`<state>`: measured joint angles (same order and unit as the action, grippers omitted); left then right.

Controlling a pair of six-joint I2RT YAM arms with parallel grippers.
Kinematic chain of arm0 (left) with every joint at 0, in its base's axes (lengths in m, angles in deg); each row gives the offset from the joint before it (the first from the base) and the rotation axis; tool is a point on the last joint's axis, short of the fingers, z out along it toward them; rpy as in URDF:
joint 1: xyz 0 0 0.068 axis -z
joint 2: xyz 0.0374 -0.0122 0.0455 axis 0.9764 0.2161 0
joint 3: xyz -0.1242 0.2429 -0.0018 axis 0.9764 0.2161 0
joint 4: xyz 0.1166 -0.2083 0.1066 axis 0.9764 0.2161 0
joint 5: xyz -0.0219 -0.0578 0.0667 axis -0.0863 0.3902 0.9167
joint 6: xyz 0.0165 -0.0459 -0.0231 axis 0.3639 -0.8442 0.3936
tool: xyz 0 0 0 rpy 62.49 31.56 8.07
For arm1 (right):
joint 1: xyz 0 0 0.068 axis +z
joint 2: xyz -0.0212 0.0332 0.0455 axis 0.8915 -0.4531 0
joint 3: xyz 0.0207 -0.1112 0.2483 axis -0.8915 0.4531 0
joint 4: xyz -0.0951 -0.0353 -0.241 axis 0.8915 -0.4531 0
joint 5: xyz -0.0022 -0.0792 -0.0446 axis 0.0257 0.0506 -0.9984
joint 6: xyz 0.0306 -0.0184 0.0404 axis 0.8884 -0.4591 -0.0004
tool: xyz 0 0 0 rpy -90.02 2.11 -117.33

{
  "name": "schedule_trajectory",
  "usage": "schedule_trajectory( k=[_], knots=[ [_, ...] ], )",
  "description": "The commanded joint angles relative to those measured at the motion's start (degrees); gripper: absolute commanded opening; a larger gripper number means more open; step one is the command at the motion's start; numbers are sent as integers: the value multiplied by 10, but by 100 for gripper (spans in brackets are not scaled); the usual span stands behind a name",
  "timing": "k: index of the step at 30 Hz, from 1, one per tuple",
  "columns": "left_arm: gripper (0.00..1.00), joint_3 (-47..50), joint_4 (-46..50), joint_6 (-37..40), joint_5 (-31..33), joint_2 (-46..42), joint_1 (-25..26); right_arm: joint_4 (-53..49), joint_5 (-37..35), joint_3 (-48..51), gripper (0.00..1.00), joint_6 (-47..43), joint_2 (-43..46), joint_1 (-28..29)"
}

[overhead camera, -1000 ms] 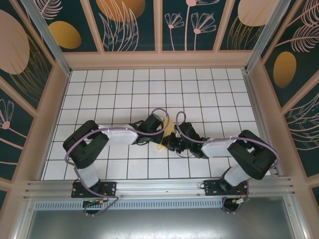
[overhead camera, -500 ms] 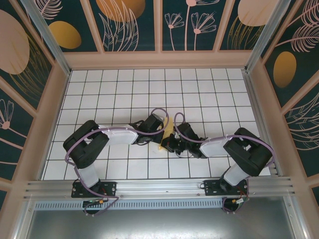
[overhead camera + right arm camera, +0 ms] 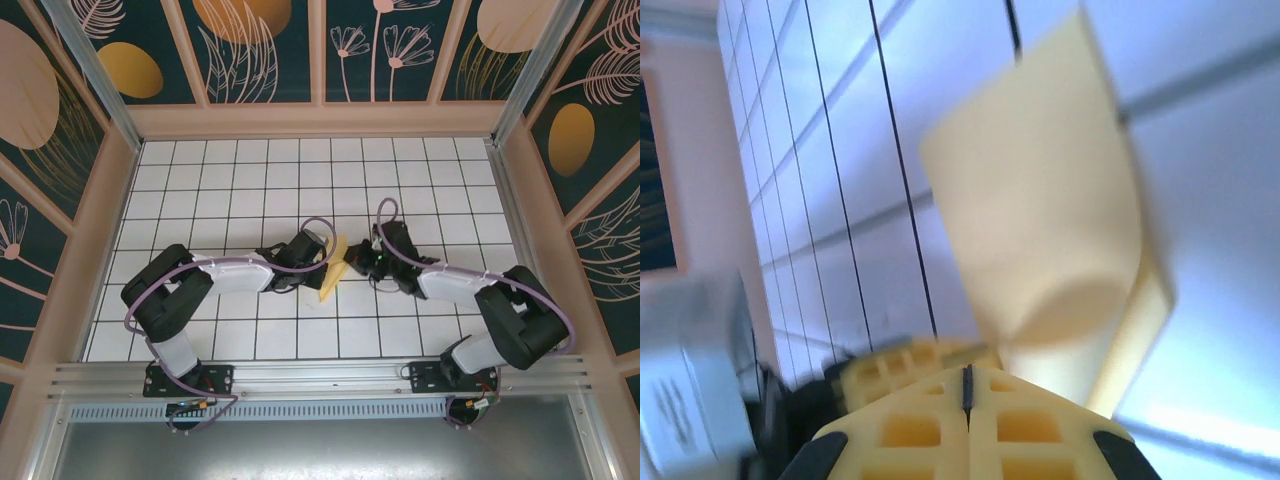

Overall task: Fold a paper plane with a square sheet of paper (pick it up from the middle)
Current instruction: Third fold the triangle at the center of the table.

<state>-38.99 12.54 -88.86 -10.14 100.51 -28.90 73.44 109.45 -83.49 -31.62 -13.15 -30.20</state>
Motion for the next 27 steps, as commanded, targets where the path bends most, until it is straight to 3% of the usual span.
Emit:
schedule_trajectory(
  k=[1, 8, 20, 27],
  knots=[
    [0, 1, -2, -4, 0, -8, -2, -85, 26, -77, 0, -92, -51, -12],
    [0, -4, -3, 7, 11, 12, -2, -72, 44, -81, 0, -88, -66, 15],
    [0, -16, -2, 27, 15, 18, -2, -36, 16, 32, 0, -8, 25, 99],
    [0, -22, -1, 30, 15, 30, -2, 24, 65, 45, 0, 10, -6, 119]
  ],
)
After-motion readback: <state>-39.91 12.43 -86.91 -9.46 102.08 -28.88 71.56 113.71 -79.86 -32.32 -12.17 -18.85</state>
